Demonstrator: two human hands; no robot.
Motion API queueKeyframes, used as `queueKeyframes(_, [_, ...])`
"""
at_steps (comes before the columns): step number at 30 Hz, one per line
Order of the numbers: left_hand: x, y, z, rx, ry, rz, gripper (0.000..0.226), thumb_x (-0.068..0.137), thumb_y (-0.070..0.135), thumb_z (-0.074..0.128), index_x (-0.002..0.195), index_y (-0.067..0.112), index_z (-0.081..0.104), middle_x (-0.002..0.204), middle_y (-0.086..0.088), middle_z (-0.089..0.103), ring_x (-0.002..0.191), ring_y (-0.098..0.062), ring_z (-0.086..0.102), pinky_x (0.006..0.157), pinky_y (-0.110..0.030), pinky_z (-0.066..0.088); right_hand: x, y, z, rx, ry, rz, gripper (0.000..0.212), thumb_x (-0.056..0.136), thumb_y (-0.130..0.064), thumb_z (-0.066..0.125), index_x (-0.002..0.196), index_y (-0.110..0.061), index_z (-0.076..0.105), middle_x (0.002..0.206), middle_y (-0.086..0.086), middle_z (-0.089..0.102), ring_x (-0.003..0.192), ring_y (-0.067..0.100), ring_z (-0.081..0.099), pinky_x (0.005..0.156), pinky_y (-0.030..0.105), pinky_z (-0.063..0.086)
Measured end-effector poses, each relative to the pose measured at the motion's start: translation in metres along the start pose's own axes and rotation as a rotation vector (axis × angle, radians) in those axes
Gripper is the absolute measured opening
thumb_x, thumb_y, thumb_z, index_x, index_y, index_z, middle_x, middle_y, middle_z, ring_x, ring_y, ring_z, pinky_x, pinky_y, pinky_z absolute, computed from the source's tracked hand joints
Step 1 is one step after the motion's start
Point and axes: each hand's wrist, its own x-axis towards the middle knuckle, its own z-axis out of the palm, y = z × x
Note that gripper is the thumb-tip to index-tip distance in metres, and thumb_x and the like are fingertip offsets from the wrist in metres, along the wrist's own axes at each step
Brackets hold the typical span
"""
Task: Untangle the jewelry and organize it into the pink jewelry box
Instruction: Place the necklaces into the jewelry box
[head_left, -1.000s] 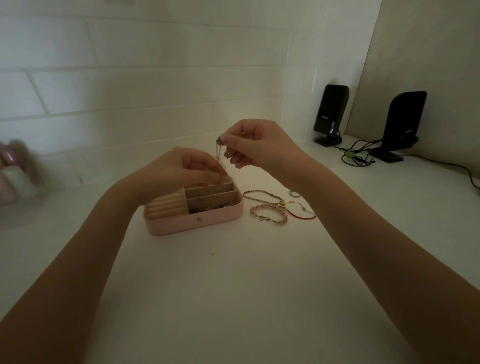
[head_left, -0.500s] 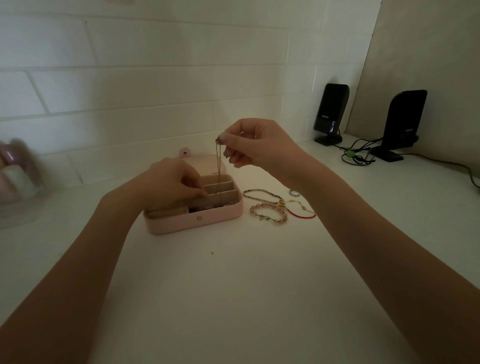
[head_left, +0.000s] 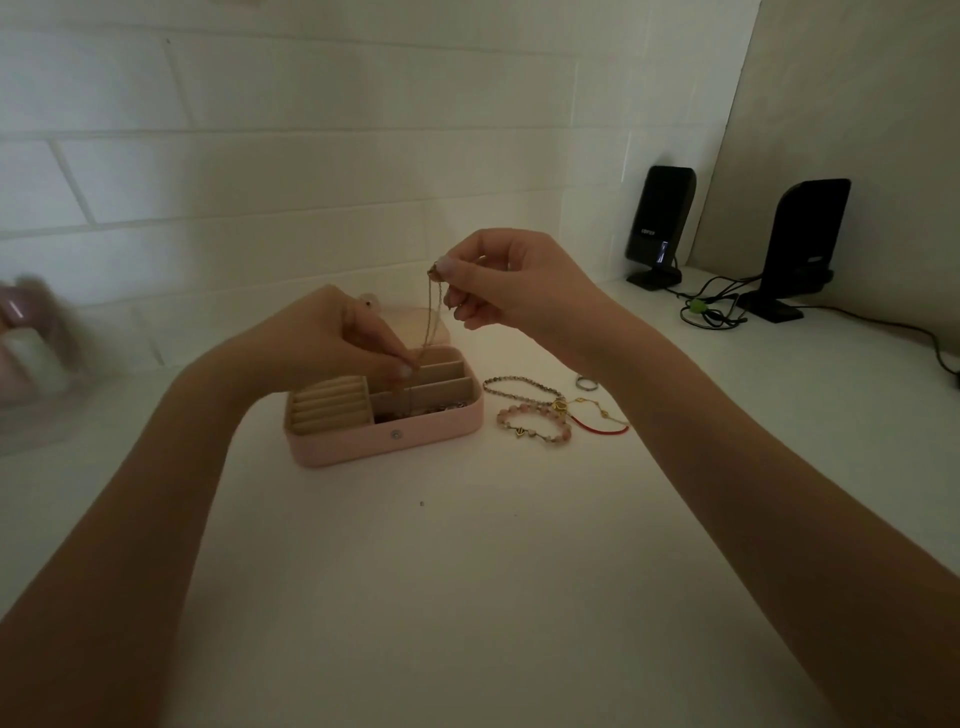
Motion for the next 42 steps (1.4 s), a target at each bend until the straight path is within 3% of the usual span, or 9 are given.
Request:
queueKeyframes(6, [-0.002,-0.004,-0.002,0.036,-0.170,-0.084,0.007,0.070,0.018,0.078,0.075,0.023,0.078,0.074,0.004,0.075,0.074,-0.001,0.067,0.069,0.000,0.041,-0.001,0.000,0.002,-0.018,-0.015,0.002,0.017,0.088,-0.016,0.064,0.095,0.000,0.066,0.071,0.007,0.064,0.063,0.012,0.060,0.064,0.021,0.055])
queueKeyframes(10, [-0.005,-0.006,-0.007,-0.037,-0.196,-0.087,0.026,0.066,0.019,0.080,0.091,0.025,0.075,0.088,0.005,0.075,0.084,-0.007,0.069,0.078,-0.013,0.051,-0.001,0.000,0.000,-0.010,-0.006,-0.003,0.015,0.088,-0.015,0.064,0.094,-0.001,0.066,0.070,0.006,0.064,0.061,0.011,0.061,0.064,0.021,0.055])
queueKeyframes(14, [-0.003,-0.002,-0.002,-0.162,-0.043,-0.026,0.032,0.069,0.028,0.077,0.100,0.027,0.070,0.095,0.009,0.074,0.068,-0.016,0.066,0.055,-0.019,0.044,-0.002,0.000,0.002,-0.006,-0.006,-0.013,0.016,0.088,-0.014,0.064,0.094,0.000,0.066,0.070,0.006,0.064,0.062,0.012,0.060,0.064,0.021,0.055])
queueKeyframes(17, [0.000,-0.005,-0.001,-0.157,0.013,-0.028,0.023,0.084,0.005,0.061,0.098,0.020,0.072,0.089,0.006,0.074,0.050,-0.010,0.057,0.045,-0.015,0.039,-0.002,-0.003,0.003,0.028,0.012,-0.041,0.019,0.089,-0.013,0.062,0.097,0.003,0.065,0.070,0.007,0.064,0.060,0.012,0.060,0.064,0.022,0.055])
queueKeyframes(21, [0.004,-0.012,0.003,0.107,0.031,-0.067,0.021,0.077,0.011,0.072,0.082,0.031,0.074,0.072,0.015,0.071,0.052,0.006,0.057,0.059,-0.009,0.043,-0.001,-0.004,0.001,0.043,0.018,-0.056,0.018,0.089,-0.012,0.062,0.097,0.004,0.065,0.071,0.007,0.064,0.061,0.012,0.061,0.066,0.024,0.056])
queueKeyframes(24, [0.006,-0.015,0.012,0.255,-0.020,-0.055,0.011,0.073,0.025,0.077,0.078,0.033,0.072,0.059,0.025,0.064,0.058,0.014,0.054,0.055,-0.002,0.036,-0.002,-0.002,0.003,0.045,0.006,-0.042,0.019,0.089,-0.012,0.062,0.097,0.005,0.064,0.071,0.007,0.064,0.061,0.013,0.060,0.066,0.025,0.055])
queueKeyframes(33, [0.014,-0.022,0.029,0.300,0.067,0.006,0.006,0.079,0.032,0.070,0.076,0.026,0.070,0.074,0.009,0.066,0.070,-0.003,0.058,0.072,-0.027,0.045,-0.002,0.000,0.005,0.043,-0.017,-0.029,0.013,0.088,-0.012,0.063,0.093,0.000,0.065,0.069,0.006,0.064,0.061,0.013,0.061,0.064,0.023,0.055])
queueKeyframes(38, [0.007,-0.005,0.011,-0.084,0.187,-0.038,0.009,0.082,0.009,0.065,0.074,0.009,0.065,0.064,0.003,0.071,0.041,-0.005,0.050,0.049,-0.014,0.043,-0.002,-0.001,0.003,0.044,-0.017,-0.033,0.012,0.088,-0.012,0.063,0.092,-0.001,0.065,0.070,0.006,0.064,0.061,0.013,0.061,0.065,0.024,0.055])
queueKeyframes(42, [-0.001,-0.001,0.000,-0.003,0.004,-0.089,0.014,0.084,0.005,0.061,0.073,0.002,0.068,0.043,0.007,0.057,0.035,-0.002,0.044,0.041,-0.007,0.032,-0.002,0.000,0.004,0.039,-0.017,-0.031,0.014,0.088,-0.012,0.063,0.094,0.001,0.065,0.070,0.006,0.064,0.061,0.012,0.061,0.066,0.024,0.056])
